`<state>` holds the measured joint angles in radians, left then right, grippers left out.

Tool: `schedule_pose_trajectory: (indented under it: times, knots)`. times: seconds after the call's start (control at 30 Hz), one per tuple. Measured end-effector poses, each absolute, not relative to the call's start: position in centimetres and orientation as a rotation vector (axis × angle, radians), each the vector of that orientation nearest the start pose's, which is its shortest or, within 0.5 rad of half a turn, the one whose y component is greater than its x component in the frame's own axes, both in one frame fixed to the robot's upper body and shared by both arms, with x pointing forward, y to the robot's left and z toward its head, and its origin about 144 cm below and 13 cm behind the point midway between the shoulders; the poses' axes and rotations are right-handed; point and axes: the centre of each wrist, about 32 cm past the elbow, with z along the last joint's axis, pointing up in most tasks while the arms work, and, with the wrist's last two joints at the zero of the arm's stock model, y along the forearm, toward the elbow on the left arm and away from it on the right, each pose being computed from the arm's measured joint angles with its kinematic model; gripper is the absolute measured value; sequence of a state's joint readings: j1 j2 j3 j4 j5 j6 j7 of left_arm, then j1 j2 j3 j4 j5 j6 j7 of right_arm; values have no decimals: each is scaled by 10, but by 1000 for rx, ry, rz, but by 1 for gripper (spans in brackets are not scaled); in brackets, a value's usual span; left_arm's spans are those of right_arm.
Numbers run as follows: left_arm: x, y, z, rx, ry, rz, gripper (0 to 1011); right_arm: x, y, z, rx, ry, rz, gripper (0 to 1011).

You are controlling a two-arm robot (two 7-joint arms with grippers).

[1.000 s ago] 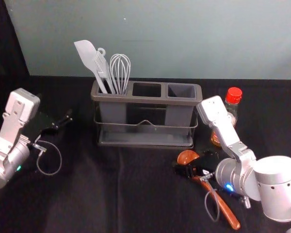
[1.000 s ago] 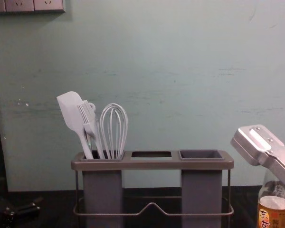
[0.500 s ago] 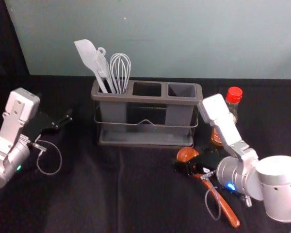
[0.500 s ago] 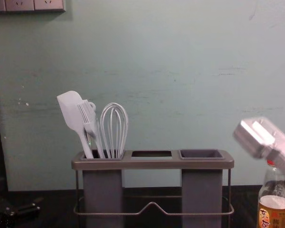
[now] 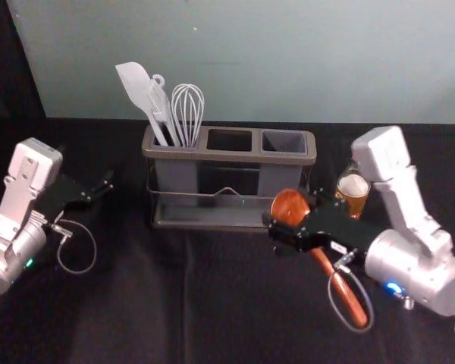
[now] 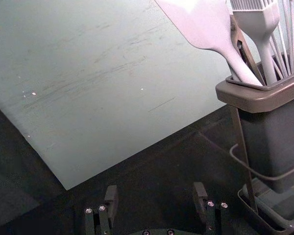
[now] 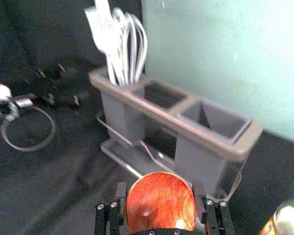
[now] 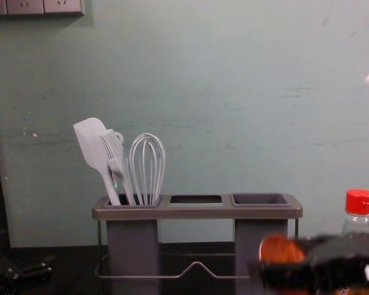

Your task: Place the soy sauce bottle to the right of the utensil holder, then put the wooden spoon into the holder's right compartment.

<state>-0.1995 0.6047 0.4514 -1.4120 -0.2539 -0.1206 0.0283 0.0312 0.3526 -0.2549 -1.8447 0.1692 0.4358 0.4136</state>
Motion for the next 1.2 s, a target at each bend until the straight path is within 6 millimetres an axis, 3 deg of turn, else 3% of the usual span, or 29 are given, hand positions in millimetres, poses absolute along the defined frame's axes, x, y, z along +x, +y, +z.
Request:
schedule_pose_trajectory:
  times: [0.27,0.63,0.87,1.2]
  knots:
    - [489,310,1140,304,-285,1248,1005,439,-243,1233,-153,-46,-812,821]
    - [489,310,1140,304,-285,1248,1005,443,-254,1252,34,-139,-759,820]
    - [489,310,1140,305,-285,1248,1005,454,-244,1268,112,-174,-772,820]
    - [489,310,1140,304,-285,1248,1005,472,-216,1290,154,-181,-834,820]
